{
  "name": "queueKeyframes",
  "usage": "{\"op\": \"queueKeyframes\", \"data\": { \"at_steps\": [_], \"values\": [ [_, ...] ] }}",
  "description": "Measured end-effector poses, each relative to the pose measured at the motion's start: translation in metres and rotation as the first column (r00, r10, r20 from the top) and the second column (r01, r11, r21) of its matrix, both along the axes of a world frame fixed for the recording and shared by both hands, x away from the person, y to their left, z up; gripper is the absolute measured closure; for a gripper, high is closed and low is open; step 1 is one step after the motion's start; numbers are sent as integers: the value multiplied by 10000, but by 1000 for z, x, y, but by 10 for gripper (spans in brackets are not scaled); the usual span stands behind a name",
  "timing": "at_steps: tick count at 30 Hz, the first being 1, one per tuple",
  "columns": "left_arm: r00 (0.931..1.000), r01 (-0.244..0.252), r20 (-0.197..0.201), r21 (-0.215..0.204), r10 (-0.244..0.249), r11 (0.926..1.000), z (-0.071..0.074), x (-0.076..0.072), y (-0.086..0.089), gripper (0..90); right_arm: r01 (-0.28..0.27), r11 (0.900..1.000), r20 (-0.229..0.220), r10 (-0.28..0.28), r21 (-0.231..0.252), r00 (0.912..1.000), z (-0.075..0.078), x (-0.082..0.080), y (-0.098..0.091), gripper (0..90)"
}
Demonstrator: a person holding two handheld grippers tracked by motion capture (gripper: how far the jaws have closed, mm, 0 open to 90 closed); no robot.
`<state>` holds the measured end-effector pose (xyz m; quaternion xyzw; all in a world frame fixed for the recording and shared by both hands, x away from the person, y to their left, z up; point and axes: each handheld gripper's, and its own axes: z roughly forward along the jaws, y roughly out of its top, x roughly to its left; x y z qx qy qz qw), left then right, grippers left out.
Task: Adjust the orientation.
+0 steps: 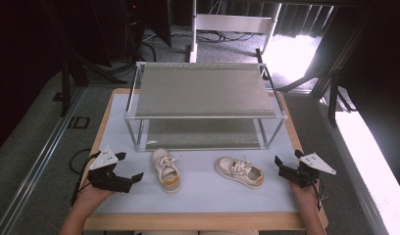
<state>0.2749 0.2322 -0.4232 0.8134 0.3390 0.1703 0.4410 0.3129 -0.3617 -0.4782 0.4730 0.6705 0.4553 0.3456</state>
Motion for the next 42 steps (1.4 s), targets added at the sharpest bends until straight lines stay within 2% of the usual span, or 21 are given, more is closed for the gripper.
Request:
{"op": "queueKeyframes", "data": {
  "at_steps": [3,8,11,14,17,20,21,24,28,29,30,31,32,33,34,35,36,38,40,41,42],
  "values": [
    [9982,563,-216,416,-555,9975,8,1,-11,20,-7,10000,0,7,-18,10000,0,0,0,139],
    [9907,1304,-548,1181,-1246,9844,17,3,-26,20,-8,10000,1,8,-42,10000,0,0,0,140],
    [9868,1571,-606,1285,-1503,9792,22,2,-36,20,-1,10000,-4,1,-38,10000,0,0,0,140],
    [9792,1990,-696,1478,-1905,9688,27,1,-46,19,5,10000,1,-5,-30,10000,0,0,0,140],
    [9685,2421,-998,1630,-2282,9565,29,2,-55,20,6,10000,6,-6,-31,10000,0,0,0,140],
    [9548,2911,-1244,2072,-2700,9340,31,1,-65,38,-3,10000,14,3,-22,10000,0,0,0,139],
    [9531,2972,-1280,2235,-2743,9283,31,0,-69,44,7,10000,5,-7,-11,10000,0,0,0,140],
    [9380,3410,-1564,2557,-3093,9046,35,0,-79,44,21,10000,-3,-21,-29,10000,0,0,0,140],
    [9106,4063,-2153,3116,-3527,8590,38,0,-92,62,17,10000,5,-17,-45,10000,0,0,0,140],
    [9072,4137,-2246,3215,-3558,8518,38,0,-95,62,18,10000,8,-18,-43,10000,0,0,0,139],
    [8996,4292,-2383,3289,-3659,8412,39,1,-98,67,17,10000,-3,-17,-36,10000,0,0,0,139],
    [8924,4440,-2466,3313,-3778,8325,39,2,-100,114,17,10000,-16,-17,-29,10000,0,0,0,140],
    [8884,4517,-2544,3367,-3821,8262,40,2,-102,142,16,10000,-16,-16,-29,10000,0,0,0,140],
    [8877,4525,-2615,3431,-3791,8231,41,3,-104,142,13,10000,-21,-13,-20,10000,0,0,0,140],
    [8824,4600,-2789,3423,-3789,8193,41,4,-107,142,9,10000,-18,-9,-18,10000,0,0,0,140],
    [8755,4725,-2917,3492,-3853,8092,42,5,-109,143,4,10000,-19,-4,-13,10000,0,0,0,140],
    [8700,4792,-3094,3481,-3838,8057,42,6,-112,163,1,10000,-21,-1,-6,10000,0,0,0,140],
    [8589,5009,-3266,3756,-3944,7797,43,8,-117,208,1,10000,-28,-1,-11,10000,0,0,0,140],
    [8502,5141,-3516,3941,-3919,7618,43,9,-122,242,-3,10000,-19,3,-15,10000,0,0,0,140],
    [8481,5153,-3647,3990,-3844,7585,42,10,-124,246,-9,10000,-24,9,-7,10000,0,0,0,140],
    [8448,5167,-3800,3964,-3768,7589,42,12,-126,246,-9,10000,-25,9,4,10000,0,0,0,140]
  ]
}}
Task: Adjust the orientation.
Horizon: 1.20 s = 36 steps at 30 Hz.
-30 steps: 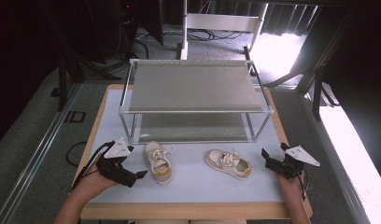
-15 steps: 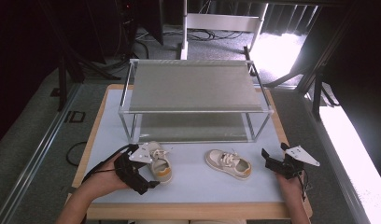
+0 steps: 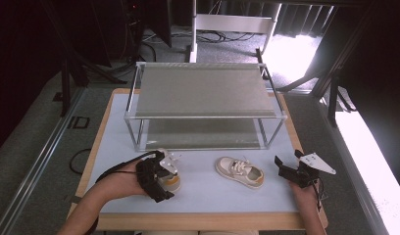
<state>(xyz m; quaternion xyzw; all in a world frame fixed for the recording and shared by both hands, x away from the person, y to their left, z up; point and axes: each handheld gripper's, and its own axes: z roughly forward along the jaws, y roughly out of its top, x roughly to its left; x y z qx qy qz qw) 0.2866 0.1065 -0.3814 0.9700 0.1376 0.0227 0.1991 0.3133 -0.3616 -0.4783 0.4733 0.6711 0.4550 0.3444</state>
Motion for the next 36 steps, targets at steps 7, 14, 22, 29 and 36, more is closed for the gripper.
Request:
{"op": "queueKeyframes", "data": {
  "at_steps": [7,14,22,29,36],
  "values": [
    [9989,-177,-426,783,211,9968,-7,5,-10,254,1,10000,-3,-1,-5,10000,0,0,0,140],
    [9916,-757,-928,1477,900,9861,-14,11,-19,334,41,10000,-26,-41,29,10000,0,0,0,142],
    [9748,-1576,-1239,2054,1854,9659,-18,23,-29,482,56,10000,-50,-56,38,10000,0,0,0,143],
    [9778,-1336,-1280,2302,1661,9639,-24,29,-35,570,62,10000,-65,-62,58,10000,0,0,-1,146],
    [9757,-1282,-1410,2534,1678,9588,-26,37,-39,578,70,10000,-73,-69,23,9999,0,1,0,153]
  ]
}}
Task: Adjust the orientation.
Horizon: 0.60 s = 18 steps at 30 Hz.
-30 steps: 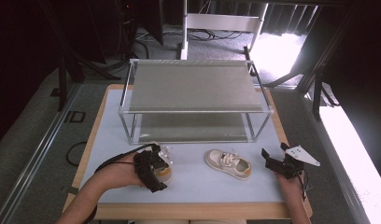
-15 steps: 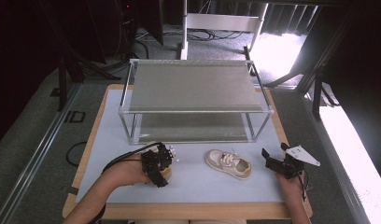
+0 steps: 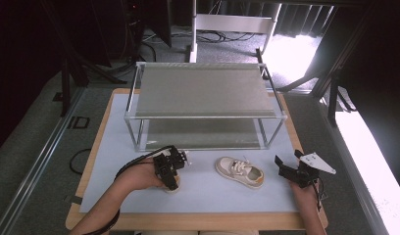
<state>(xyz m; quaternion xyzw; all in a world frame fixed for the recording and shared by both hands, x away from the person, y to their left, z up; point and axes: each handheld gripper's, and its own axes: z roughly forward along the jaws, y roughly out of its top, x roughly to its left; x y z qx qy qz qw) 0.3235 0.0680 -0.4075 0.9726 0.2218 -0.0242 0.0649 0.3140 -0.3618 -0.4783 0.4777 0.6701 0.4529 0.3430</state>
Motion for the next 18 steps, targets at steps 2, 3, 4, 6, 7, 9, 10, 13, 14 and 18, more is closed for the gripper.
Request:
{"op": "queueKeyframes", "data": {
  "at_steps": [2,3,4,6,7,9,10,13,14,18],
  "values": [
    [9999,46,-108,123,-44,9999,-3,2,0,597,1,10000,0,-1,14,10000,0,0,0,153],
    [9996,83,-285,10,-83,10000,-4,4,0,606,-2,10000,-3,2,16,10000,0,0,0,153],
    [9990,140,-433,-83,-143,9999,-5,4,0,638,-3,10000,-3,3,14,10000,0,0,0,153],
    [9970,573,-506,-374,-591,9977,-2,5,1,726,-6,10000,2,6,25,10000,0,0,0,153],
    [9959,591,-653,-481,-622,9971,-2,6,1,733,-9,10000,3,9,27,10000,0,0,0,153],
    [9903,1112,-769,-555,-1153,9922,-2,6,1,750,-9,10000,-9,9,51,10000,0,0,0,153],
    [9874,1362,-739,-531,-1399,9893,-2,4,0,756,-4,10000,-16,4,65,10000,0,0,-1,153],
    [9642,2568,-487,-745,-2607,9636,1,-6,-8,767,-5,10000,-19,5,74,10000,0,0,-1,153],
    [9530,2948,-473,-823,-2992,9520,3,-10,-10,769,-4,10000,-27,4,70,10000,0,0,-1,153],
    [8939,4441,-326,-730,-4472,8930,7,-25,-26,767,-8,10000,-18,8,13,10000,0,0,0,153]
  ]
}}
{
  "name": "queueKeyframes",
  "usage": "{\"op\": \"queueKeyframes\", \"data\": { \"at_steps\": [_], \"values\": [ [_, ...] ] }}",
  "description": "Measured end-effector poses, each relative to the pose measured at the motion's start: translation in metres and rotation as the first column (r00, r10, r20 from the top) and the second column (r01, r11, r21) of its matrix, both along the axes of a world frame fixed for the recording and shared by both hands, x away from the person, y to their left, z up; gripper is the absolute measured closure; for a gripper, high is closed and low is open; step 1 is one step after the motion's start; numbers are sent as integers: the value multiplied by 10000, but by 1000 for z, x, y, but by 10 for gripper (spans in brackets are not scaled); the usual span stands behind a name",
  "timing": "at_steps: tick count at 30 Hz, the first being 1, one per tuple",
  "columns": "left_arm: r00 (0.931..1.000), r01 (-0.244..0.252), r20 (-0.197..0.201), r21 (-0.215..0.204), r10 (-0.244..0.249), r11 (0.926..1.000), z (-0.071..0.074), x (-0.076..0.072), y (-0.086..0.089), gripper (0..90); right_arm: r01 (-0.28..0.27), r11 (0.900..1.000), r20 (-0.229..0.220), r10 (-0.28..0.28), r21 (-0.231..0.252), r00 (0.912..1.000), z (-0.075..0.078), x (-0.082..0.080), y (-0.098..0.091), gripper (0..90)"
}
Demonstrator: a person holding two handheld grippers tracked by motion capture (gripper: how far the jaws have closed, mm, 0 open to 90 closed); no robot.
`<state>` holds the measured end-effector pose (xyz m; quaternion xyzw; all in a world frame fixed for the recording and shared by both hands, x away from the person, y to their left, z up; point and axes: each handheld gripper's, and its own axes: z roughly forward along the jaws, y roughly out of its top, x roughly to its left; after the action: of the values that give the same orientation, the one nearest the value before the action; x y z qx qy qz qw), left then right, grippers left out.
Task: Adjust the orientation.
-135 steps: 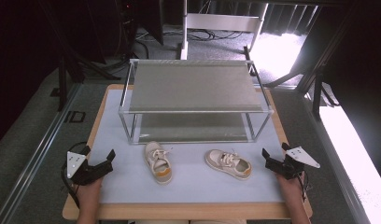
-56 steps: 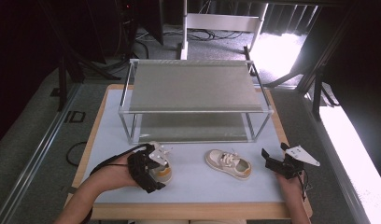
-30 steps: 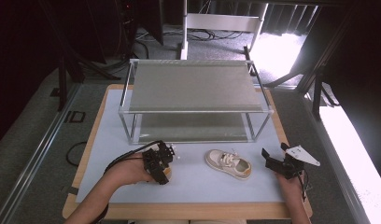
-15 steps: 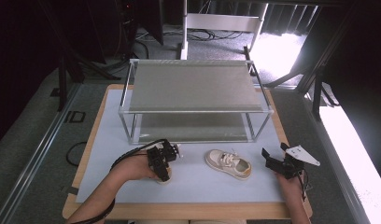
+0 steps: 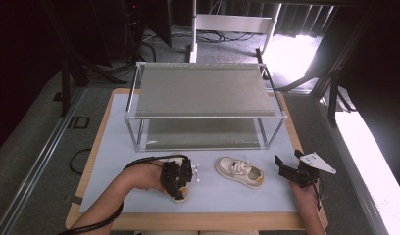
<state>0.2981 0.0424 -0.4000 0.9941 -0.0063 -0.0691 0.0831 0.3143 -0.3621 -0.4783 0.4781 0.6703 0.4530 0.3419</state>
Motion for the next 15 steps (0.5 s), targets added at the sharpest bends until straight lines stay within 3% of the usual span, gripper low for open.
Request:
{"op": "queueKeyframes", "data": {
  "at_steps": [4,8,15],
  "values": [
    [9969,698,352,213,-705,9973,4,-7,-13,764,6,10000,-7,-6,54,10000,0,0,0,153],
    [9953,733,628,165,-742,9972,4,-3,-16,762,-2,10000,3,2,90,10000,0,0,-1,153],
    [9976,635,231,466,-646,9969,-10,2,-14,738,-17,9999,-10,17,110,10000,0,0,-1,153]
  ]
}}
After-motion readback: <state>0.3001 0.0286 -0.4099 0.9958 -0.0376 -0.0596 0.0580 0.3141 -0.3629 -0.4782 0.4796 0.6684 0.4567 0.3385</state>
